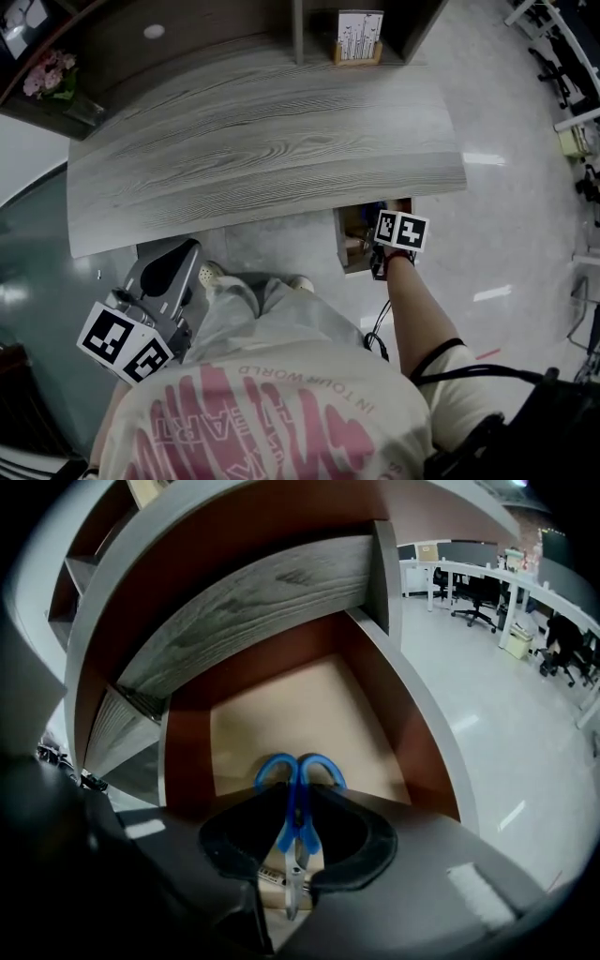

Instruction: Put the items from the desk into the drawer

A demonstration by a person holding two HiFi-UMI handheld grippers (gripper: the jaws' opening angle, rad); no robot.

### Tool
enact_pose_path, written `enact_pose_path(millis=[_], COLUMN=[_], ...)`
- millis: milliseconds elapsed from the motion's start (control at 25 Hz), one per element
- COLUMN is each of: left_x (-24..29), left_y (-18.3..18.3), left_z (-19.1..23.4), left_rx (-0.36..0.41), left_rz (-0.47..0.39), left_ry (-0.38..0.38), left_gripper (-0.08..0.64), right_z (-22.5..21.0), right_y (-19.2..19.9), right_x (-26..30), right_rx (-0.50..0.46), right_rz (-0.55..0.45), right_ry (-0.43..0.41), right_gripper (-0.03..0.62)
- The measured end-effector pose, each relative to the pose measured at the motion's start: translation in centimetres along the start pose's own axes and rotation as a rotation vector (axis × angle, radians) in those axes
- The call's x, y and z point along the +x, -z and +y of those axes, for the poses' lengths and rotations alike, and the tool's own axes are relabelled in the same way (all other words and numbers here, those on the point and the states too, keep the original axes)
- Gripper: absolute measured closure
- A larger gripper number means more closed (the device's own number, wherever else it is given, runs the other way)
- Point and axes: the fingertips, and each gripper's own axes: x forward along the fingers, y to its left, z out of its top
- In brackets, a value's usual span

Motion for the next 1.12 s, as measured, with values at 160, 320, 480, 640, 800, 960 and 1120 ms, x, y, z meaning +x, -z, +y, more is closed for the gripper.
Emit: enact_pose_path(millis=[160, 320, 480, 640, 800, 960, 1120], left_x=[-0.7, -1.0, -1.2, -1.5, -1.6, -1.1, -1.9], left_y=[0.2, 0.3, 0.6, 0.6, -0.1, -1.7, -3.2], left_z=[0.3, 0.2, -0.5, -0.8, -1.0, -1.6, -2.5], left_rx=[-0.011, -0.012, 0.013, 0.003, -0.007, 0.015, 0.052], left_rz=[0.004, 0.004, 0.006, 0.011, -0.012, -0.056, -0.091], left_ry=[-0.025, -0.027, 0.002, 0.008, 0.033, 0.113, 0.189], left_gripper=[0.54, 0.54, 0.54, 0.54, 0.54, 0.54, 0.54], right_z=[0.1, 0.0, 0.4, 1.2, 2.1, 3.9, 7.7], right_y=[0.0, -0.1, -0.4, -1.4, -2.9, -4.5, -5.8], right_x=[0.2, 0.3, -0.2, -2.1, -6.9, -14.5, -23.2], right_rx=[0.02, 0.078, 0.109, 0.096, 0.093, 0.117, 0.116], right_rz=[-0.005, -0.029, -0.071, -0.153, -0.275, -0.454, -0.628], right_ry=[-0.008, -0.03, -0.079, -0.094, -0.115, -0.184, -0.284], right_gripper=[0.494, 0.494, 0.478, 0.46, 0.467, 0.586, 0.588])
